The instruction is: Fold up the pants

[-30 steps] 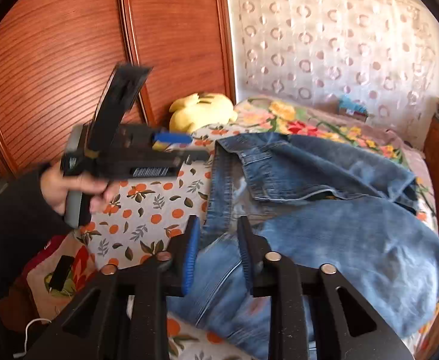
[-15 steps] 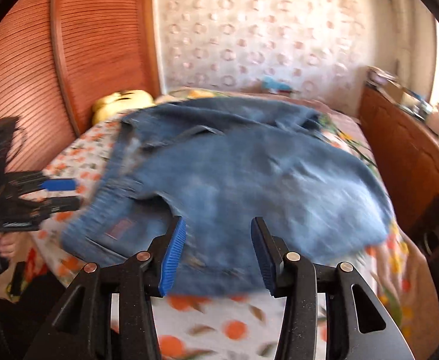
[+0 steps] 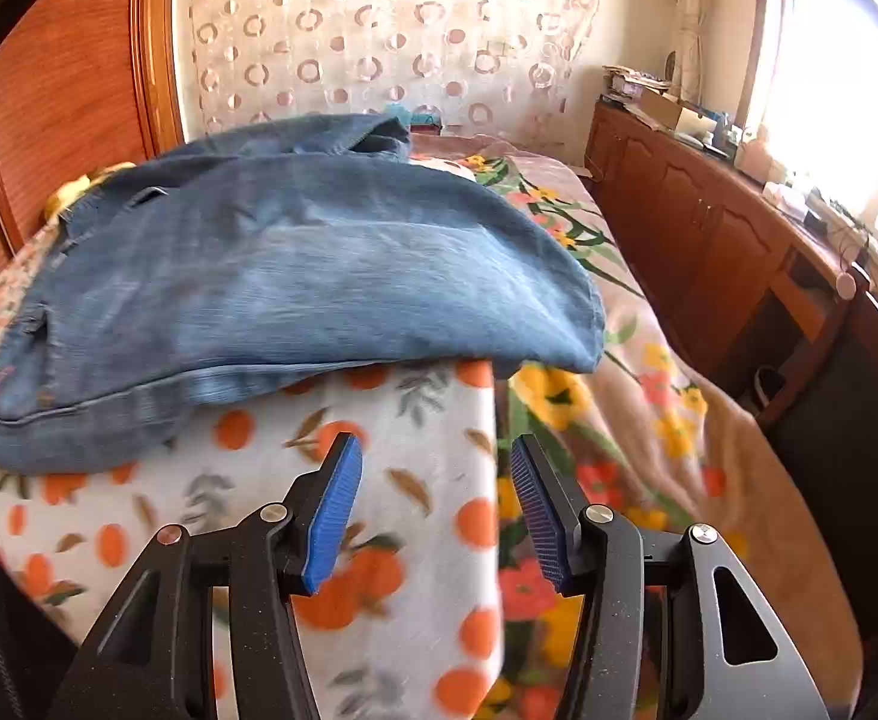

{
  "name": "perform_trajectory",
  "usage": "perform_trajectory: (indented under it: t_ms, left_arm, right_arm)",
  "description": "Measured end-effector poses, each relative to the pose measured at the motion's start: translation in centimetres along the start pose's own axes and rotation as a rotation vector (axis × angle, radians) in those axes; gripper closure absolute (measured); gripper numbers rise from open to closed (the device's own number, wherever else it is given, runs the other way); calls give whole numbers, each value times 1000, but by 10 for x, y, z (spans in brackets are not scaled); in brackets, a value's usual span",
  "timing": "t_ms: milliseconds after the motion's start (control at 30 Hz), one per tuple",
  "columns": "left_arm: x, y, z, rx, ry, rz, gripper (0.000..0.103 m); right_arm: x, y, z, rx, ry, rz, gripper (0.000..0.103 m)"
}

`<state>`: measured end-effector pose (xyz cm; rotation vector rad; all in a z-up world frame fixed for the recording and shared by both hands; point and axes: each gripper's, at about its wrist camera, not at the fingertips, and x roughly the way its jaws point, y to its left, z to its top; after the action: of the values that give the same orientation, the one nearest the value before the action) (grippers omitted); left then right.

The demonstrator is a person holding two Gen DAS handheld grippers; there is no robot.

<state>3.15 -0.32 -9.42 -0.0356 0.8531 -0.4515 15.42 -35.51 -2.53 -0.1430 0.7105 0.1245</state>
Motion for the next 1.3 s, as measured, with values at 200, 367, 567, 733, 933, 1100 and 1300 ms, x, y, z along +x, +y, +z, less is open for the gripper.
perform_trajectory:
  t_ms: [200, 367, 567, 733, 933, 1100, 1300]
  left_arm:
    - [3, 0, -2, 2, 21, -9, 63]
    - [6, -5, -5, 19, 19, -20, 90]
    - [-8, -6, 3, 19, -29, -23, 100]
    - [-51, -6, 32, 27, -139, -5, 101]
    - [-115, -3, 71, 60, -282, 67, 101]
    - [-150, 13, 74, 42, -338, 106, 101]
    - [-163, 44, 41, -41, -326, 155, 101]
  right_arm:
    - [35, 2, 10, -4, 0, -37, 46]
    - [51, -3, 20, 8, -12, -55, 46]
    - [66, -7, 20, -10, -31, -21, 100]
    - [48, -13, 27, -14, -68, 6, 102]
    - [-19, -14, 39, -26, -160, 50, 102]
    - [-69, -9, 30, -74, -186, 117, 102]
    - [-96, 4, 0, -115, -149, 246, 102]
